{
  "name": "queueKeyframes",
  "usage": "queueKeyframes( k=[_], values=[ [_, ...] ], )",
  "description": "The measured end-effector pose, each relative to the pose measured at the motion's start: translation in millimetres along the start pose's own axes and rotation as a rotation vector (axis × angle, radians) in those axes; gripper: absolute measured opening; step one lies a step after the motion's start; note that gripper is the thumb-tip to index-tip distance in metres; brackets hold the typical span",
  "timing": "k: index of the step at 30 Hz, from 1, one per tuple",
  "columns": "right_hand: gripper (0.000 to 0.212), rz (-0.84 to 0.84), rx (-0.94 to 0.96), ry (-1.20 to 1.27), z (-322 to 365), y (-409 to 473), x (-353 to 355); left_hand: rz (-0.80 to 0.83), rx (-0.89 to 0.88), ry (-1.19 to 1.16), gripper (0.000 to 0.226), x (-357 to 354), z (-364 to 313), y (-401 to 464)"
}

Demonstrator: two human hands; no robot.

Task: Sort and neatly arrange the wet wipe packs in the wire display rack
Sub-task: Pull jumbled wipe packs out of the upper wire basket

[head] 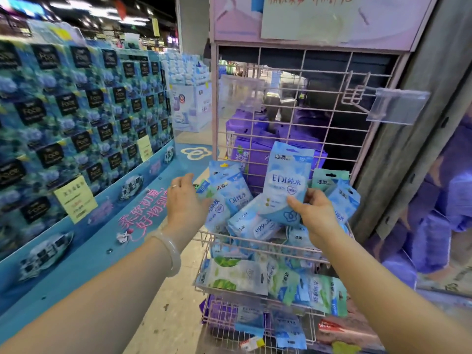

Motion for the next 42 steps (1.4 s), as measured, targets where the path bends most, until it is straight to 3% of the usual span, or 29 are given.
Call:
queueKeyframes(
  k=[3, 9, 13, 16, 20, 26, 30, 42],
  values=[
    [0.023, 0.023, -0.010, -0.035, -6.1, -0.6, 3.9, 0.139, 0.072, -0.146, 0.076, -8.7, 11.8, 5.0],
    [0.023, 0.028, -0.027, -0.071, -11.9, 1.0, 7.6, 0.173, 0.136, -0.328, 0.046, -7.9, 21.6, 14.0],
    [0.023, 0.047, -0.028, -0.078, -13.7, 0.4, 5.4, 0.264, 0.130, -0.289, 0.022, -15.5, 28.0, 15.5],
    [0.024, 0.066, -0.023, -0.112, -13.5, 0.4, 1.3, 0.270, 0.109, -0.326, 0.018, -14.4, 27.6, 17.0],
    [0.026, 0.086, -0.017, -0.163, -11.4, 0.8, -3.7, 0.261, 0.059, -0.576, 0.016, -6.5, 14.9, 20.0],
    [0.024, 0.082, 0.003, -0.132, -5.8, 0.9, -4.9, 0.121, 0.026, -1.048, 0.017, 16.6, -2.8, 27.3],
    [0.018, 0.054, 0.041, -0.093, 0.3, 1.9, -0.7, 0.109, 0.033, -1.222, 0.022, 27.6, -18.3, 30.3],
    [0.018, -0.235, 0.154, 0.000, 19.5, -10.3, 81.6, 0.184, -0.115, -1.211, 0.020, -26.7, -89.6, 26.2]
  ],
)
Point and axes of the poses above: each hand's wrist, its own y-axis towards the middle knuckle, its own x-axis out of the back of the hand, z = x × y, the point moved 2 cm from there along y, towards the middle knuckle, and after that the axes turned 14 degrees about z, right-handed, at the moved point
